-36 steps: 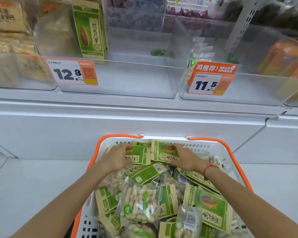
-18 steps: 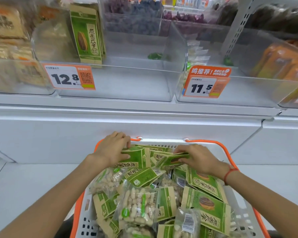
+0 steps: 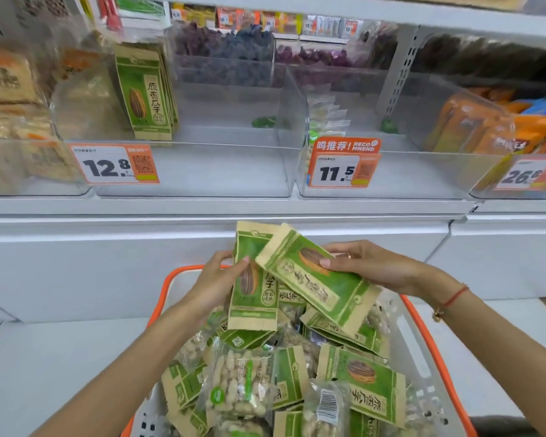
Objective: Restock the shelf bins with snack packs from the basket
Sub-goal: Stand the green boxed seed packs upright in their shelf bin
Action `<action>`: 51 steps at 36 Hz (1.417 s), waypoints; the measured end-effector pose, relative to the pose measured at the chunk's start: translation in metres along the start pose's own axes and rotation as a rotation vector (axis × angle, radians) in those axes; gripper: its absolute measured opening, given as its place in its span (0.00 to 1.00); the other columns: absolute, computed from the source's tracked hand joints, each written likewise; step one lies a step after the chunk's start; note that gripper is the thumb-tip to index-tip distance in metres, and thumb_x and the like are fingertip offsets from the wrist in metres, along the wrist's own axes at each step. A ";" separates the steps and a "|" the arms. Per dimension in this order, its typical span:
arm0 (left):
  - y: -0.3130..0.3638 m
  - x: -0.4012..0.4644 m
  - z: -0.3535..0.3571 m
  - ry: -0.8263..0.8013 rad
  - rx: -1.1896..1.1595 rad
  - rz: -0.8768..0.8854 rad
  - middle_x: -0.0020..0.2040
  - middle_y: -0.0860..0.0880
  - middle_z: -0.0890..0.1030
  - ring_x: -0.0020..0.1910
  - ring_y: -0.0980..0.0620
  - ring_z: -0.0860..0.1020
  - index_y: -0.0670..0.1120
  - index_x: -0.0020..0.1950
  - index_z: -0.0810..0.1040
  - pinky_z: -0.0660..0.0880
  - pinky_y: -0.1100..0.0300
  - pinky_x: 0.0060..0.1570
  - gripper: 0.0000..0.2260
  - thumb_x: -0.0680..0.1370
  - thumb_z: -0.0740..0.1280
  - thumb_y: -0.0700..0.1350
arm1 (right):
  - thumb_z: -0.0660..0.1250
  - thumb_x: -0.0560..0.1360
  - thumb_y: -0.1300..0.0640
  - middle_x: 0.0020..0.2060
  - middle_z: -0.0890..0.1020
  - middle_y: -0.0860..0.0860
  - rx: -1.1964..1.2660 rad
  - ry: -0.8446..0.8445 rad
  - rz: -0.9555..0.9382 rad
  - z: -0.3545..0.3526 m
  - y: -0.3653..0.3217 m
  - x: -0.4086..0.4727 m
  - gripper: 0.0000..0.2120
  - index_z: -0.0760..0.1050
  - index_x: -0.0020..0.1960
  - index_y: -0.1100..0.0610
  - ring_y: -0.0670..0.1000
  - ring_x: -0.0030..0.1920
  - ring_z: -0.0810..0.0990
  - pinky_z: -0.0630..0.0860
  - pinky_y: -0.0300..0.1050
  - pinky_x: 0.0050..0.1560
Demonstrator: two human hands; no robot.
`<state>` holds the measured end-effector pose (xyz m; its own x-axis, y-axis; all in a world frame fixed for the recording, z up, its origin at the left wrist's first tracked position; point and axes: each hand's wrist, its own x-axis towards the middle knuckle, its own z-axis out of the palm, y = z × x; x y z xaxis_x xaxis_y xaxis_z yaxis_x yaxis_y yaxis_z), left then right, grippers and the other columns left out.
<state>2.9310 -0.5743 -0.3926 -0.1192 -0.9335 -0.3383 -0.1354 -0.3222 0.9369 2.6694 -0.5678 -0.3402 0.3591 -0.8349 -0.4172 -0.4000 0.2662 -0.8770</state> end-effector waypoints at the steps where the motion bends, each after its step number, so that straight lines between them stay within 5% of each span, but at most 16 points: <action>1: 0.000 0.000 0.001 -0.032 0.024 -0.035 0.54 0.45 0.81 0.48 0.48 0.82 0.50 0.63 0.70 0.78 0.50 0.51 0.15 0.79 0.64 0.52 | 0.68 0.75 0.53 0.50 0.85 0.54 -0.139 -0.029 -0.004 -0.006 -0.003 0.000 0.15 0.77 0.62 0.49 0.53 0.47 0.85 0.81 0.42 0.46; 6: 0.000 0.000 0.014 -0.294 0.070 -0.185 0.62 0.40 0.76 0.56 0.45 0.77 0.41 0.71 0.66 0.75 0.51 0.55 0.19 0.82 0.59 0.48 | 0.71 0.74 0.53 0.51 0.85 0.53 -0.695 -0.293 -0.014 0.005 -0.012 0.011 0.15 0.79 0.60 0.50 0.54 0.50 0.83 0.78 0.50 0.54; 9: -0.011 -0.005 0.021 -0.470 0.116 -0.226 0.67 0.49 0.71 0.66 0.46 0.71 0.52 0.71 0.65 0.68 0.46 0.66 0.18 0.82 0.56 0.54 | 0.75 0.70 0.53 0.47 0.85 0.50 -0.809 -0.215 -0.083 0.024 -0.014 0.026 0.15 0.82 0.56 0.50 0.51 0.47 0.82 0.77 0.49 0.52; 13: -0.030 -0.002 0.018 -0.665 0.136 -0.248 0.76 0.49 0.59 0.74 0.47 0.61 0.59 0.76 0.54 0.58 0.43 0.72 0.33 0.74 0.56 0.69 | 0.79 0.64 0.50 0.41 0.78 0.47 -0.851 -0.094 -0.149 0.040 -0.020 0.039 0.22 0.75 0.53 0.52 0.48 0.41 0.76 0.73 0.46 0.44; 16: -0.038 0.002 0.009 -0.625 0.152 -0.236 0.71 0.47 0.70 0.68 0.49 0.70 0.56 0.77 0.55 0.61 0.42 0.71 0.40 0.70 0.71 0.61 | 0.79 0.64 0.51 0.44 0.76 0.44 -0.855 -0.001 -0.217 0.043 -0.014 0.045 0.23 0.70 0.52 0.50 0.47 0.44 0.75 0.72 0.45 0.44; 19: -0.044 0.004 0.009 -0.591 0.021 -0.213 0.58 0.48 0.82 0.58 0.51 0.79 0.49 0.73 0.61 0.69 0.45 0.67 0.33 0.72 0.72 0.50 | 0.78 0.65 0.51 0.56 0.74 0.47 -0.749 0.250 -0.216 0.034 -0.006 0.047 0.29 0.68 0.61 0.50 0.49 0.57 0.71 0.70 0.44 0.53; 21: -0.045 0.005 0.011 -0.529 -0.066 -0.208 0.52 0.48 0.84 0.53 0.52 0.82 0.50 0.65 0.65 0.76 0.53 0.58 0.24 0.73 0.70 0.47 | 0.77 0.67 0.51 0.61 0.72 0.52 -0.576 0.367 -0.045 0.028 0.000 0.044 0.35 0.64 0.68 0.55 0.52 0.60 0.72 0.69 0.43 0.52; 24: -0.046 0.006 0.014 -0.463 -0.179 -0.203 0.56 0.44 0.82 0.56 0.48 0.81 0.45 0.68 0.63 0.76 0.50 0.59 0.27 0.72 0.70 0.44 | 0.73 0.71 0.49 0.55 0.78 0.56 -0.235 0.293 0.199 0.029 0.009 0.037 0.29 0.67 0.64 0.60 0.52 0.50 0.79 0.79 0.47 0.48; 27: -0.043 0.004 0.018 -0.458 -0.198 -0.175 0.61 0.44 0.80 0.59 0.48 0.79 0.44 0.74 0.60 0.73 0.47 0.62 0.33 0.73 0.70 0.47 | 0.72 0.72 0.54 0.40 0.81 0.51 -0.050 0.275 0.082 0.035 0.018 0.037 0.18 0.74 0.59 0.61 0.48 0.38 0.80 0.80 0.43 0.43; 32: -0.040 0.000 0.027 -0.419 -0.104 -0.109 0.69 0.49 0.73 0.67 0.51 0.72 0.51 0.75 0.59 0.66 0.43 0.68 0.37 0.72 0.67 0.63 | 0.71 0.73 0.53 0.37 0.79 0.49 -0.113 0.296 -0.056 0.050 0.018 0.045 0.13 0.75 0.57 0.52 0.47 0.39 0.80 0.79 0.39 0.37; 35: -0.039 -0.001 0.027 -0.334 -0.123 -0.090 0.65 0.50 0.76 0.67 0.50 0.71 0.51 0.68 0.67 0.62 0.42 0.70 0.24 0.75 0.62 0.59 | 0.63 0.79 0.52 0.42 0.81 0.52 -0.068 0.368 0.005 0.038 0.022 0.046 0.14 0.72 0.62 0.57 0.49 0.37 0.80 0.79 0.41 0.36; 37: -0.039 0.000 0.026 -0.266 -0.134 -0.092 0.63 0.50 0.78 0.66 0.49 0.72 0.53 0.64 0.69 0.62 0.42 0.70 0.21 0.74 0.62 0.60 | 0.60 0.81 0.53 0.47 0.81 0.53 -0.311 0.437 0.059 0.019 0.039 0.043 0.14 0.71 0.63 0.59 0.51 0.38 0.79 0.78 0.44 0.39; 42: -0.040 0.001 0.022 -0.202 -0.132 -0.123 0.62 0.49 0.79 0.63 0.48 0.75 0.55 0.63 0.71 0.64 0.41 0.69 0.22 0.72 0.61 0.62 | 0.54 0.82 0.53 0.52 0.79 0.58 -0.867 0.028 0.400 0.001 0.111 0.027 0.13 0.73 0.52 0.61 0.54 0.45 0.77 0.71 0.44 0.48; 47: -0.039 0.000 0.022 -0.204 -0.150 -0.174 0.62 0.46 0.79 0.62 0.48 0.76 0.50 0.67 0.71 0.64 0.41 0.69 0.22 0.77 0.59 0.58 | 0.59 0.81 0.52 0.58 0.78 0.57 -0.757 -0.026 0.452 0.010 0.127 0.023 0.20 0.65 0.69 0.61 0.53 0.54 0.76 0.71 0.45 0.58; 49: -0.038 -0.001 0.022 -0.191 -0.166 -0.168 0.61 0.45 0.79 0.61 0.47 0.77 0.48 0.67 0.72 0.64 0.41 0.69 0.20 0.78 0.59 0.56 | 0.66 0.77 0.51 0.56 0.80 0.57 -0.697 -0.022 0.466 0.004 0.122 0.025 0.22 0.69 0.66 0.63 0.57 0.59 0.78 0.74 0.46 0.59; 51: -0.037 0.000 0.021 -0.173 -0.182 -0.165 0.58 0.46 0.81 0.59 0.48 0.78 0.47 0.66 0.73 0.66 0.42 0.68 0.19 0.79 0.59 0.55 | 0.72 0.72 0.52 0.47 0.82 0.53 -0.636 -0.008 0.467 -0.004 0.118 0.025 0.19 0.77 0.59 0.61 0.57 0.55 0.81 0.77 0.40 0.48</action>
<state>2.9158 -0.5592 -0.4287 -0.2777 -0.8306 -0.4826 0.0098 -0.5048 0.8632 2.6280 -0.5597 -0.4530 0.0402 -0.7002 -0.7128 -0.9155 0.2601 -0.3071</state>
